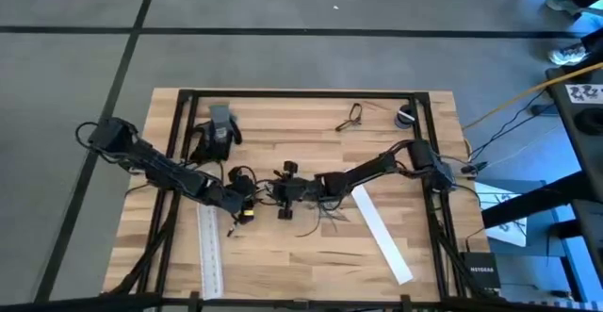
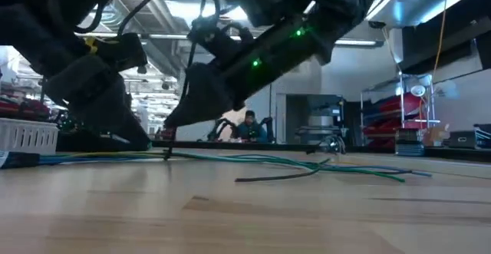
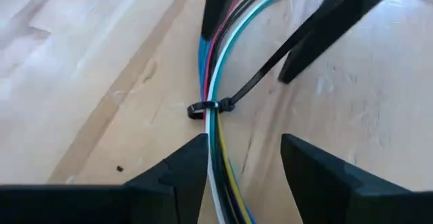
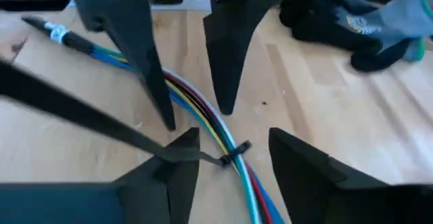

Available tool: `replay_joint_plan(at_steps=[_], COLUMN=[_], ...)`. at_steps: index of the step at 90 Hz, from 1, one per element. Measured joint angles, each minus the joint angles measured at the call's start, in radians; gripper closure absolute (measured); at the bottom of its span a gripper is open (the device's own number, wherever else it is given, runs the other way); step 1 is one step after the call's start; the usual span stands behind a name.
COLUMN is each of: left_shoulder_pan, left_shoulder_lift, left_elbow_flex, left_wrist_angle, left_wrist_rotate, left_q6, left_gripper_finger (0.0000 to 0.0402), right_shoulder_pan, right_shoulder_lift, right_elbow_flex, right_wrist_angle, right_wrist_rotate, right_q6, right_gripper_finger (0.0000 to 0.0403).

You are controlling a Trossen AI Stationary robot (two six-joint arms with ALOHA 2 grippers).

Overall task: Ziptie cables
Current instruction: Put the black zip tie on the cable wires

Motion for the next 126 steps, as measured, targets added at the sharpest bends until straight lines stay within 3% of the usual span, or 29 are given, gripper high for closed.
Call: replay_joint_plan(at_steps=[31, 61, 87, 102, 126], left_shoulder_pan=[0.001, 0.003, 0.003, 0.002, -0.015], left_shoulder_lift=[0.000, 0.000, 0.000, 0.000, 0.000], left_elbow_flex=[0.000, 0.000, 0.000, 0.000, 0.000], left_wrist_angle=[0.025, 0.027, 0.048, 0.047, 0.048], left_wrist_rotate=[-0.006, -0.033, -0.034, -0.034, -0.032], left_q6=[0.000, 0.000, 0.000, 0.002, 0.035], left_gripper_finger=[0.0231, 0.0231, 0.0231, 0.0231, 0.0231], right_shoulder_pan=[0.000, 0.001, 0.001, 0.001, -0.007], right_shoulder_lift=[0.017, 0.034, 0.050, 0.050, -0.051], right_elbow_flex=[0.001, 0.002, 0.002, 0.002, 0.003], right_wrist_angle=[-0.049, -0.036, 0.030, 0.055, -0.026], right_wrist_rotate=[-0.036, -0.128, -0.122, -0.103, -0.135], right_q6=[-0.151, -0.186, -0.213, -0.210, -0.055], right_gripper_finger=[0.0282, 0.0377, 0.0374, 0.0399, 0.0402])
